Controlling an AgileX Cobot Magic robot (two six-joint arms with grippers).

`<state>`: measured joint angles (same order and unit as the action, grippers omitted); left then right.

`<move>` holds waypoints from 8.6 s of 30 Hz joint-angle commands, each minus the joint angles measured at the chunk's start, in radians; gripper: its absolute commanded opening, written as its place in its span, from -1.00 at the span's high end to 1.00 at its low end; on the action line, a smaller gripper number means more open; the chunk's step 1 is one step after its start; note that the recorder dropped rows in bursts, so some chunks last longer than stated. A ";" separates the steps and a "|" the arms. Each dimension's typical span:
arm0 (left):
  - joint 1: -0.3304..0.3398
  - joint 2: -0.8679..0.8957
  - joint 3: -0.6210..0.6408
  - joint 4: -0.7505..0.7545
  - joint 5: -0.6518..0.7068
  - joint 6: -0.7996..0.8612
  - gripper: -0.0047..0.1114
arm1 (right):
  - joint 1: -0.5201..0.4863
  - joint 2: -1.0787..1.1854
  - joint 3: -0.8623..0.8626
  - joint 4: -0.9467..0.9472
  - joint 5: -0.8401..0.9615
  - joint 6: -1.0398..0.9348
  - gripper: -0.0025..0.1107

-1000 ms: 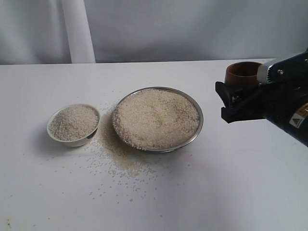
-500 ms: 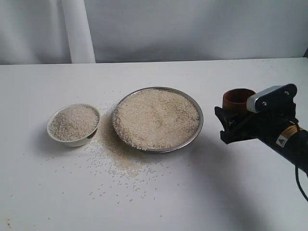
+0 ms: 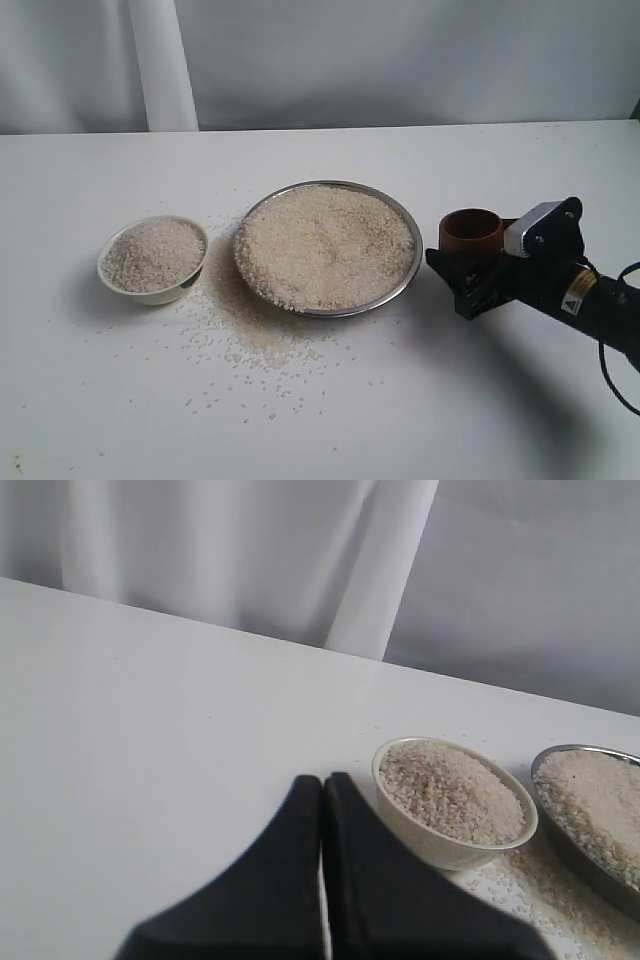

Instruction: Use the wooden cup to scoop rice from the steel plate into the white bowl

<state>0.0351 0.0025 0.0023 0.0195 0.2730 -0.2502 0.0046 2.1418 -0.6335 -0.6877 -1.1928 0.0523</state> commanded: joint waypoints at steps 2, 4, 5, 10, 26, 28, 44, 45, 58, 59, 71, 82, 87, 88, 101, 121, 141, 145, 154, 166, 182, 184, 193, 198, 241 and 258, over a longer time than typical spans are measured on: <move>-0.005 -0.003 -0.002 -0.002 -0.006 -0.004 0.92 | -0.005 0.017 -0.009 0.019 -0.003 0.005 0.96; -0.005 -0.003 -0.002 -0.002 -0.006 -0.004 0.92 | -0.005 0.019 -0.009 0.019 -0.003 0.005 0.96; -0.005 -0.003 -0.002 -0.002 -0.006 -0.004 0.92 | -0.005 0.019 -0.009 0.019 -0.003 0.005 0.96; -0.005 -0.003 -0.002 -0.002 -0.006 -0.004 0.92 | -0.005 0.017 -0.009 0.019 0.013 0.005 0.96; -0.005 -0.003 -0.002 -0.002 -0.006 -0.004 0.92 | -0.005 0.017 -0.009 0.025 0.030 0.009 0.04; -0.005 -0.003 -0.002 -0.002 -0.006 -0.004 0.92 | -0.005 0.017 -0.009 0.029 0.030 0.009 -0.16; -0.005 -0.003 -0.002 -0.002 -0.006 -0.004 0.92 | -0.005 0.017 -0.009 0.071 0.009 0.034 -0.44; -0.005 -0.003 -0.002 -0.002 -0.006 -0.004 0.92 | -0.005 0.017 -0.009 0.071 0.009 0.034 -0.44; -0.005 -0.003 -0.002 -0.002 -0.006 -0.004 0.92 | -0.005 -0.031 0.020 0.053 -0.028 -0.058 -0.44; -0.005 -0.003 -0.002 -0.002 -0.006 -0.004 0.92 | -0.005 -0.045 0.030 0.061 -0.028 -0.058 -0.44; -0.005 -0.003 -0.002 -0.002 -0.006 -0.004 0.92 | -0.005 -0.334 0.131 0.049 -0.028 0.077 -0.43; -0.005 -0.003 -0.002 -0.002 -0.006 -0.004 0.92 | -0.005 -0.731 0.131 -0.260 0.272 0.410 -0.33; -0.005 -0.003 -0.002 -0.002 -0.006 -0.004 0.92 | -0.005 -0.893 0.131 -0.332 0.351 0.596 0.13; -0.005 -0.003 -0.002 -0.002 -0.006 -0.004 0.92 | -0.005 -0.923 0.131 -0.349 0.351 0.628 0.24; -0.005 -0.003 -0.002 -0.002 -0.006 -0.004 0.92 | -0.005 -1.303 0.131 -0.567 0.347 1.007 0.96; -0.005 -0.003 -0.002 -0.002 -0.006 -0.004 0.92 | -0.005 -1.369 0.131 -0.561 0.349 0.999 0.96; -0.005 -0.003 -0.002 -0.002 -0.006 -0.004 0.92 | -0.005 -1.869 0.131 -0.863 0.750 1.246 0.96; -0.005 -0.003 -0.002 -0.002 -0.006 -0.004 0.92 | -0.005 -1.941 0.152 -0.841 0.795 1.276 0.96; -0.005 -0.003 -0.002 -0.002 -0.006 -0.004 0.92 | -0.005 -1.981 0.219 -0.770 0.925 1.263 0.96; -0.005 -0.003 -0.002 -0.002 -0.006 -0.004 0.92 | -0.005 -1.981 0.219 -0.451 1.049 1.006 0.96; -0.005 -0.003 -0.002 -0.002 -0.006 -0.004 0.92 | -0.003 -1.981 0.219 0.044 1.507 0.415 0.96; -0.005 -0.003 -0.002 -0.002 -0.006 -0.004 0.92 | -0.003 -1.981 0.219 0.046 1.507 0.403 0.96; -0.005 -0.003 -0.002 -0.002 -0.006 -0.004 0.92 | -0.003 -1.981 0.219 0.627 1.511 -0.192 0.96; -0.005 -0.003 -0.002 -0.002 -0.006 -0.004 0.92 | -0.007 -1.986 0.241 0.640 1.508 -0.167 0.96; -0.005 -0.003 -0.002 -0.002 -0.006 -0.004 0.92 | -0.014 -2.142 0.633 0.646 1.526 -0.052 0.96; -0.005 -0.003 -0.002 -0.002 -0.006 -0.004 0.92 | -0.015 -2.142 0.633 0.655 1.526 -0.052 0.96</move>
<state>0.0351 0.0025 0.0023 0.0195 0.2730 -0.2502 -0.0121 0.0053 -0.0036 -0.0373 0.3327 0.0098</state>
